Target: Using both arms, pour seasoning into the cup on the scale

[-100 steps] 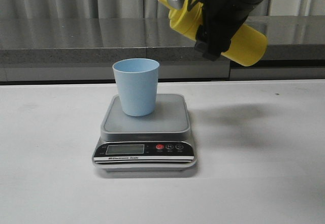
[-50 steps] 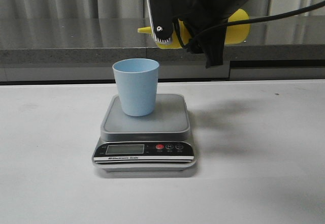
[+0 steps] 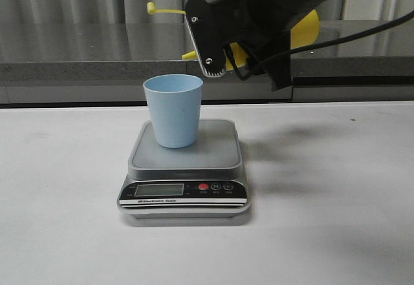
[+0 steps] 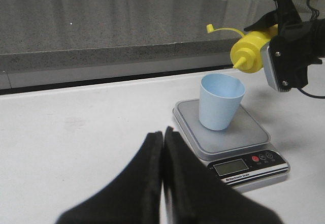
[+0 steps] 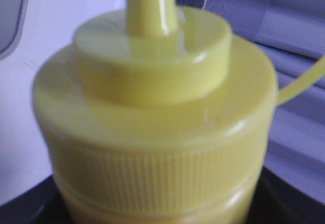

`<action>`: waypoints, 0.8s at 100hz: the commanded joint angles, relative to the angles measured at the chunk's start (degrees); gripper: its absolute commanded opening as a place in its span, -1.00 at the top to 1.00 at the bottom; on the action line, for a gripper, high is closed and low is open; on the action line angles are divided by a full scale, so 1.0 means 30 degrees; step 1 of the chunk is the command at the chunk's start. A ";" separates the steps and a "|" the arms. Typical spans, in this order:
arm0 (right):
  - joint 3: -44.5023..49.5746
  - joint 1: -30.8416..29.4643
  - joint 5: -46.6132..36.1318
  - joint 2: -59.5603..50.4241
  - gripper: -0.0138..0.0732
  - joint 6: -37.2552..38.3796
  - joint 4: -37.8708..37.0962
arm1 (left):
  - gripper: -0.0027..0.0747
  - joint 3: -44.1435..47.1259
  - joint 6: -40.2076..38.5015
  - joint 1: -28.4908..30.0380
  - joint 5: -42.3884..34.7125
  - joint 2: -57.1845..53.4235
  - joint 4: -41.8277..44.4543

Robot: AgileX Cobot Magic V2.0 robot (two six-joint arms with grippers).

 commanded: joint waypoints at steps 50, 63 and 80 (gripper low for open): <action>0.2537 -0.3770 -0.9538 -0.4492 0.82 0.4681 1.4490 | 0.98 -0.0505 -0.0135 0.0015 -0.1561 0.0187 -0.0138; 0.4224 -0.4966 -1.2767 -0.4628 0.82 0.1670 1.8882 | 0.98 -0.0505 -0.0135 0.0015 -0.1561 0.0187 -0.0138; 0.6970 -0.6334 -1.8509 -0.4605 0.82 -0.1424 2.4738 | 0.98 -0.0505 -0.0135 0.0015 -0.1561 0.0187 -0.0138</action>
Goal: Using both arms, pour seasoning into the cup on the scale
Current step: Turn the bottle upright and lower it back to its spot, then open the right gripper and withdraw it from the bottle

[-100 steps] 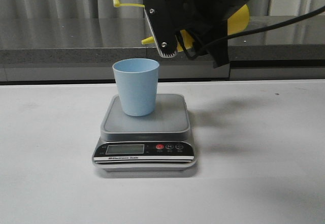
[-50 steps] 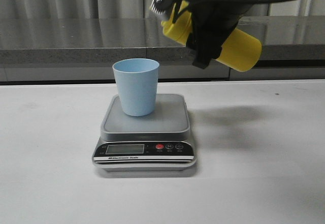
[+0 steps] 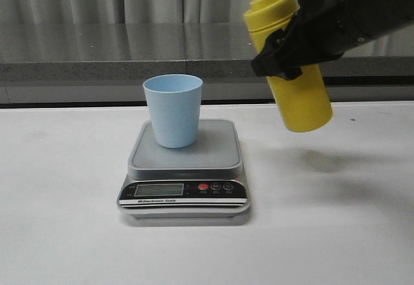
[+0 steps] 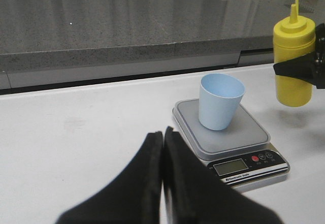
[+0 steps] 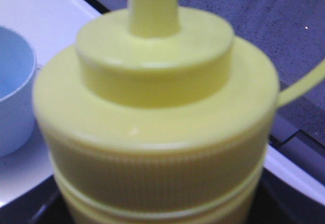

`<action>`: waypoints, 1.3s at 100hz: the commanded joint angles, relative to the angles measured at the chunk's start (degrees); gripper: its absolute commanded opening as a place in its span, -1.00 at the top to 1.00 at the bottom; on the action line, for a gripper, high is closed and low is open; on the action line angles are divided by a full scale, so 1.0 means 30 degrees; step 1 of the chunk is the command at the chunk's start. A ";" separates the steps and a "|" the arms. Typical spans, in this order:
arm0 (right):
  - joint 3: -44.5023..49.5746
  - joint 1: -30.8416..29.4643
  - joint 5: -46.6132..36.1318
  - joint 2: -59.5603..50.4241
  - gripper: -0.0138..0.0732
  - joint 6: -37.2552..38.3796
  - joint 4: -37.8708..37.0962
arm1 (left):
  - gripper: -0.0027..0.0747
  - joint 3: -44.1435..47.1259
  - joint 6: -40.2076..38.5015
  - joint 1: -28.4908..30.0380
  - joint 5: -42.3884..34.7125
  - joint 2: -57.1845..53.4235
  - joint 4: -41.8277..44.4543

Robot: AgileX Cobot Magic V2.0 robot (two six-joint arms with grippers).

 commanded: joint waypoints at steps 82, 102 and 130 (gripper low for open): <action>0.3201 -0.2186 -1.4243 0.3825 0.64 -0.1592 0.6990 | 0.98 -0.0505 -0.0135 0.0015 -0.1561 0.0187 -0.0138; 0.3201 -0.2186 -1.4171 0.3825 -0.48 -0.1592 0.6789 | 0.98 -0.0505 -0.0135 0.0015 -0.1561 0.0187 -0.0138; 0.3421 -0.2186 -1.3471 0.3527 -0.80 -0.1592 0.6257 | 0.98 -0.0505 -0.0135 0.0015 -0.1561 0.0187 -0.0138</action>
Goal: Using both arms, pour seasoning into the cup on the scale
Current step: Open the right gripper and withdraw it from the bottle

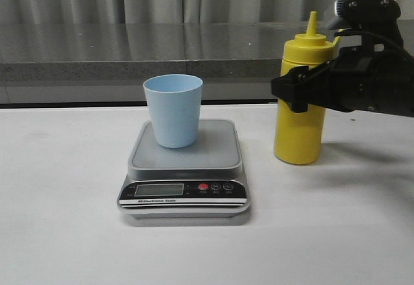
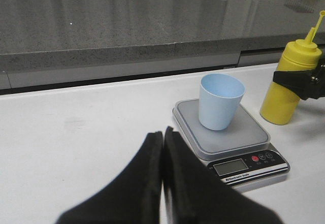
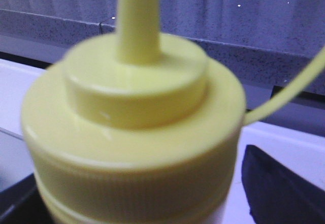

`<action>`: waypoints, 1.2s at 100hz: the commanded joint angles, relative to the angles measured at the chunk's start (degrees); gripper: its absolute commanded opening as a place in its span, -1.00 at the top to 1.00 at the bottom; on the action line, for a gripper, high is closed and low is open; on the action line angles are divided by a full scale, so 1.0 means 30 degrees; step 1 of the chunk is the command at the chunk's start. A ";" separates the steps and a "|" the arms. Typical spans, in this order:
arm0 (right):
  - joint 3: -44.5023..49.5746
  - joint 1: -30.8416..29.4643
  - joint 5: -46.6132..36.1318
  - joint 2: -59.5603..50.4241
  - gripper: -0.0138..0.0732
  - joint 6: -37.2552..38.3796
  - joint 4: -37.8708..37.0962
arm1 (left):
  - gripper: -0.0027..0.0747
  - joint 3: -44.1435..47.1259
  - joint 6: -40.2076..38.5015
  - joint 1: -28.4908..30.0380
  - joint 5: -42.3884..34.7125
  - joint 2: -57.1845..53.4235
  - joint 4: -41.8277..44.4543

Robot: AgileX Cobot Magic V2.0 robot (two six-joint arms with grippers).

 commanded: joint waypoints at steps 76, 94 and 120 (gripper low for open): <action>0.7205 -0.0091 0.0784 -1.0275 0.73 -0.0120 0.1720 | 0.98 -0.0505 -0.0135 0.0015 -0.1561 0.0187 -0.0138; 0.8212 -0.0091 0.1414 -1.3534 0.82 -0.0120 0.1716 | 0.98 -0.0505 -0.0135 0.0015 -0.1561 0.0187 -0.0138; 0.8404 -0.0091 0.8331 -1.8463 0.82 -0.0120 0.2202 | 0.98 -0.0505 -0.0135 0.0015 -0.1561 0.0187 -0.0138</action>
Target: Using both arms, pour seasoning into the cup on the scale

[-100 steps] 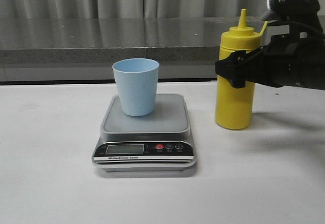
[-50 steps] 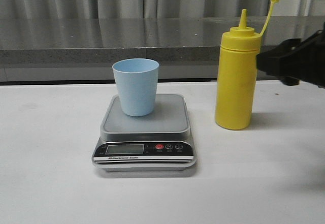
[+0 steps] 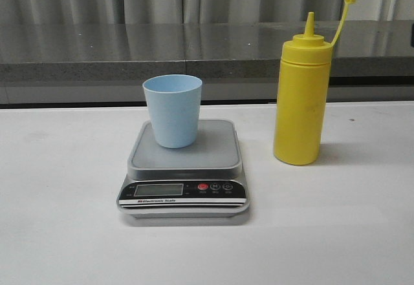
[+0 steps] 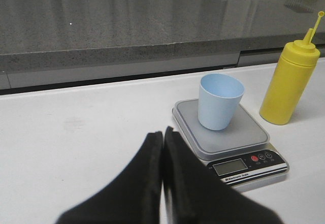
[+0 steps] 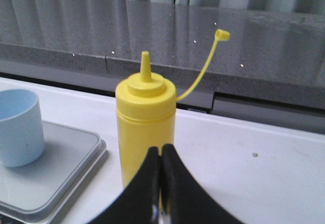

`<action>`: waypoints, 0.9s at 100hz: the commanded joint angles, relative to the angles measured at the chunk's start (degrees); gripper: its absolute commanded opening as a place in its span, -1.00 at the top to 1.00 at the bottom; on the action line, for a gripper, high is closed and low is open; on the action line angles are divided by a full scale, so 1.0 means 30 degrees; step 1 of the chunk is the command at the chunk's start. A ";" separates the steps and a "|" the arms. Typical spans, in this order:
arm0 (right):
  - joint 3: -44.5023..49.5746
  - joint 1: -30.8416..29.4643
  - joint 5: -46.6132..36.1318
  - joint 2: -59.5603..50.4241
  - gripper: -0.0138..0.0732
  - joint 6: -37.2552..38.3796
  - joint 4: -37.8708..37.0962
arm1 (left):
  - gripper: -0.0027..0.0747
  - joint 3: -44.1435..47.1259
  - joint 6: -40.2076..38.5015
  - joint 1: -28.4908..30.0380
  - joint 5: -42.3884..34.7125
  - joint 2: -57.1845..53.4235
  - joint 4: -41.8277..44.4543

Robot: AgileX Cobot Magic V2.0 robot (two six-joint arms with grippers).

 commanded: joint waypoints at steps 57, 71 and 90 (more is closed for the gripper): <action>-0.0198 -0.0091 0.8739 -1.0363 0.82 -0.0120 0.0874 | 0.98 -0.0505 -0.0135 0.0015 -0.1561 0.0187 -0.0138; -0.0198 -0.0091 0.8909 -1.1539 0.82 -0.0120 0.0874 | 0.98 -0.0505 -0.0135 0.0015 -0.1561 0.0187 -0.0138; 0.0770 -0.0520 0.8629 -1.3287 0.82 -0.0120 0.1127 | 0.98 -0.0505 -0.0135 0.0015 -0.1561 0.0187 -0.0138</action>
